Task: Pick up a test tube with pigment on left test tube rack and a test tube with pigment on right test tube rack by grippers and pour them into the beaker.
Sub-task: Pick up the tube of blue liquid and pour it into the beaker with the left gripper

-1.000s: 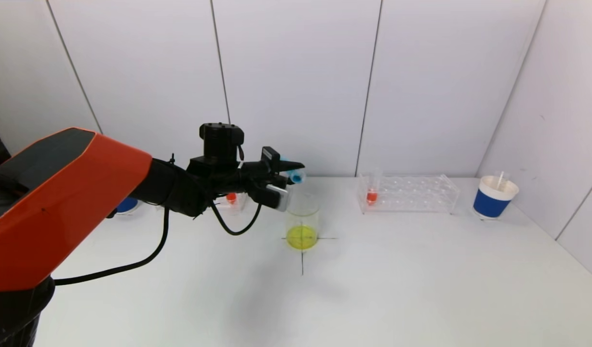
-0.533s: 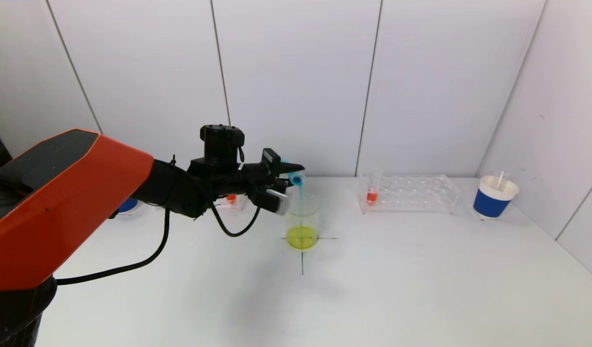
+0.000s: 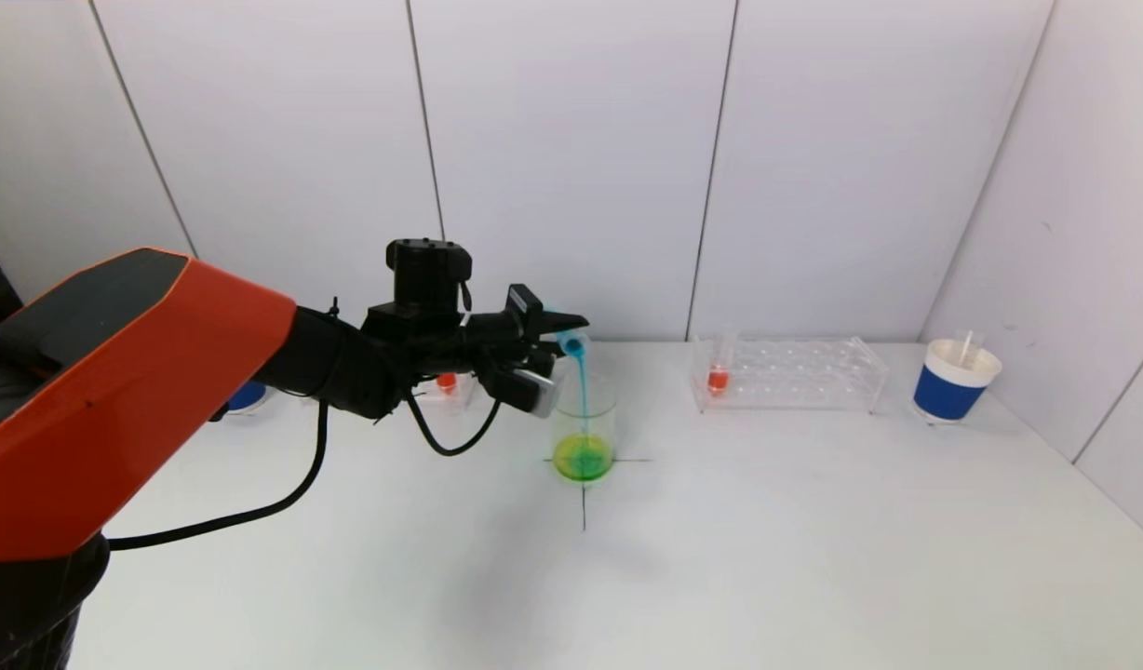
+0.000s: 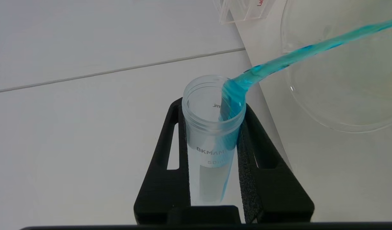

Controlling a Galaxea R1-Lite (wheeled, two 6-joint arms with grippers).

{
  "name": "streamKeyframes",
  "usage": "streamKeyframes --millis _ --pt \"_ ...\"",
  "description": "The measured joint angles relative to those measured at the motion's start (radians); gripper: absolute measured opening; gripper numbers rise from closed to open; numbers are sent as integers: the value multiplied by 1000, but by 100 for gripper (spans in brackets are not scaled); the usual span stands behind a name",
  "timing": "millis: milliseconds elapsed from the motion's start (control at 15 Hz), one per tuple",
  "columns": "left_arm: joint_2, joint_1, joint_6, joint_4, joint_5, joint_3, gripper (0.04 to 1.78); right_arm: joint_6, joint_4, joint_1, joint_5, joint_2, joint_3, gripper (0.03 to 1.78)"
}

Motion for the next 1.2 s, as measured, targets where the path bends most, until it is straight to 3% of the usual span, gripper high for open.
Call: streamKeyframes --millis 1200 --pt "-27 -2 149 1 20 -6 44 0 0 0 0 0 0 176"
